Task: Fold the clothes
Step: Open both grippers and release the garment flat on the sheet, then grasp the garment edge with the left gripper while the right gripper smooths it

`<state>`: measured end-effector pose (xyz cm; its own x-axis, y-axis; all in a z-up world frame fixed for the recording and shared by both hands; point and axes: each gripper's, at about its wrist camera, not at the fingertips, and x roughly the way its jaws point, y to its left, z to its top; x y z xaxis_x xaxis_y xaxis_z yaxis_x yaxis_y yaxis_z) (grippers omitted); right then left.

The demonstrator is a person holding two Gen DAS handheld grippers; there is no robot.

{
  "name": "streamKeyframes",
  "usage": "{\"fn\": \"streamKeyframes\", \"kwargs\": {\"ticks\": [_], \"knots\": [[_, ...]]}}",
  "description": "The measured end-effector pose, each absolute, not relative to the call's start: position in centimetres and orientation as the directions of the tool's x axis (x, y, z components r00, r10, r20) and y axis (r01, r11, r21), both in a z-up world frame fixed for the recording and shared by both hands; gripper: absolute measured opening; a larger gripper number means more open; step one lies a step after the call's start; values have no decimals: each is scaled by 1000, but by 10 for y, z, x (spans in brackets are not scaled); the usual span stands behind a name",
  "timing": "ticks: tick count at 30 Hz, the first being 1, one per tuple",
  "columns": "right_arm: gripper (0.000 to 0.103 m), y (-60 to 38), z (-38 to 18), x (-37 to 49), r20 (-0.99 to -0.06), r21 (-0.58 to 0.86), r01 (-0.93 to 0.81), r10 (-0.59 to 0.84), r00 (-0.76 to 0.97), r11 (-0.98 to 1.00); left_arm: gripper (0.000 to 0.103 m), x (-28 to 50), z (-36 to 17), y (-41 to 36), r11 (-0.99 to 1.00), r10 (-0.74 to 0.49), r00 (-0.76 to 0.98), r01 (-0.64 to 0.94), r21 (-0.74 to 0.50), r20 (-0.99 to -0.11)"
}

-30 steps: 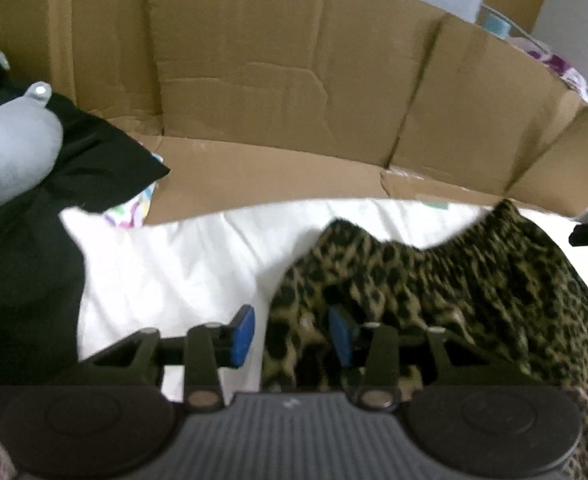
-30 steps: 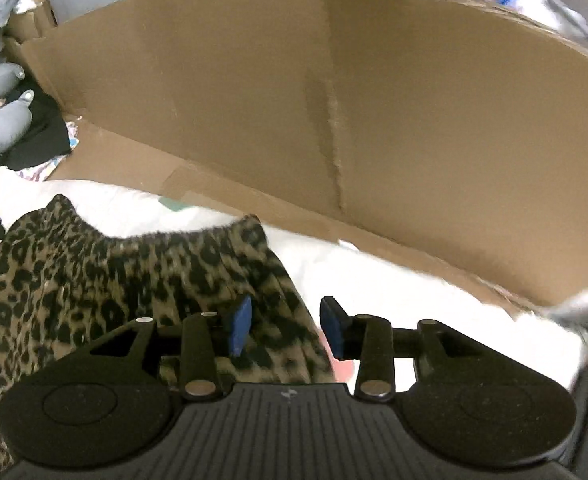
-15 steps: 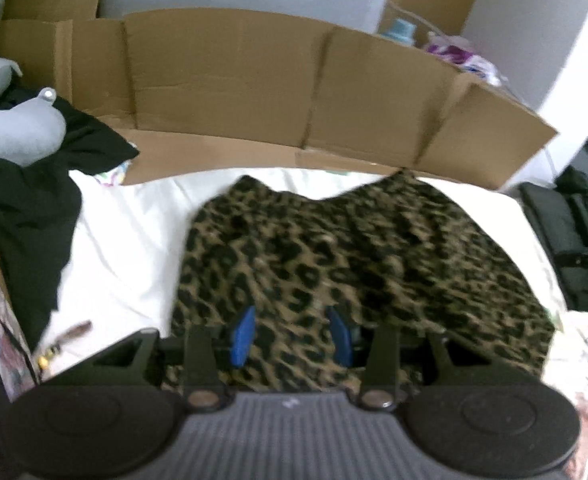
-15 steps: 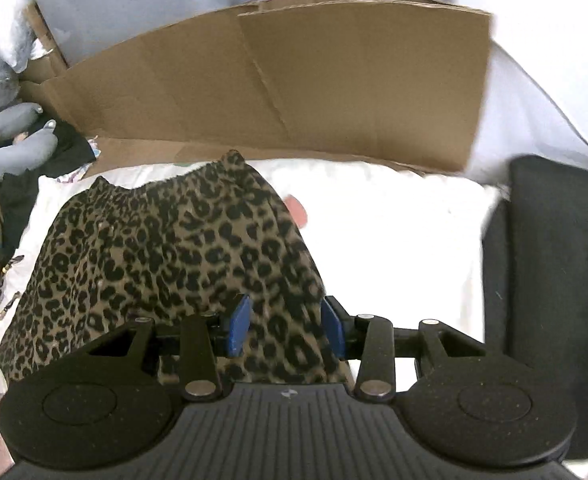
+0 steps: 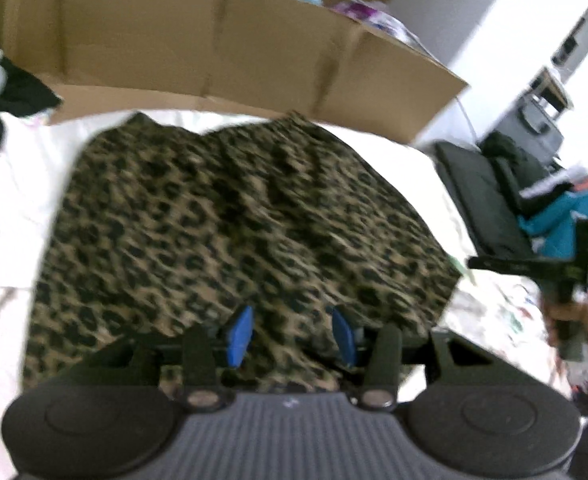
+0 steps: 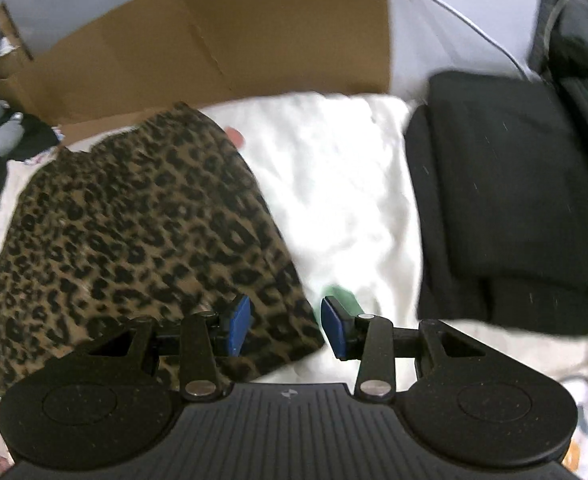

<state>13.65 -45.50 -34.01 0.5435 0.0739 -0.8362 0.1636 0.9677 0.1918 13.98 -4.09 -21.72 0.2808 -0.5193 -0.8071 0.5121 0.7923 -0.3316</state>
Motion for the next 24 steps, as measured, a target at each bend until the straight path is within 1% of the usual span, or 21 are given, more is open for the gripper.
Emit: {"fn": "streamKeyframes", "kwargs": {"ticks": [6,8,13,17,20,24], "knots": [[46,-463,-367,129,-846,229,226,79,528,947,47,111,-243,-61,732,-560,187,567,-377,-807],[46,-463,-373,131,-847,228,230,76,526,946,45,103,-254,-65,718,-566,164,580,-386,-808],[46,-464,-383,134,-845,243,242,82,529,939,45,86,-276,-73,680,-581,126,618,-395,-804],[46,-463,-388,138,-845,258,236,100,526,937,45,77,-293,-83,621,-582,109,700,-354,-806],[47,-460,-392,140,-844,281,224,129,520,933,46,76,-304,-86,622,-578,122,707,-338,-807],[47,-460,-393,142,-840,291,226,135,525,929,44,72,-316,-91,642,-530,198,729,-237,-824]]}}
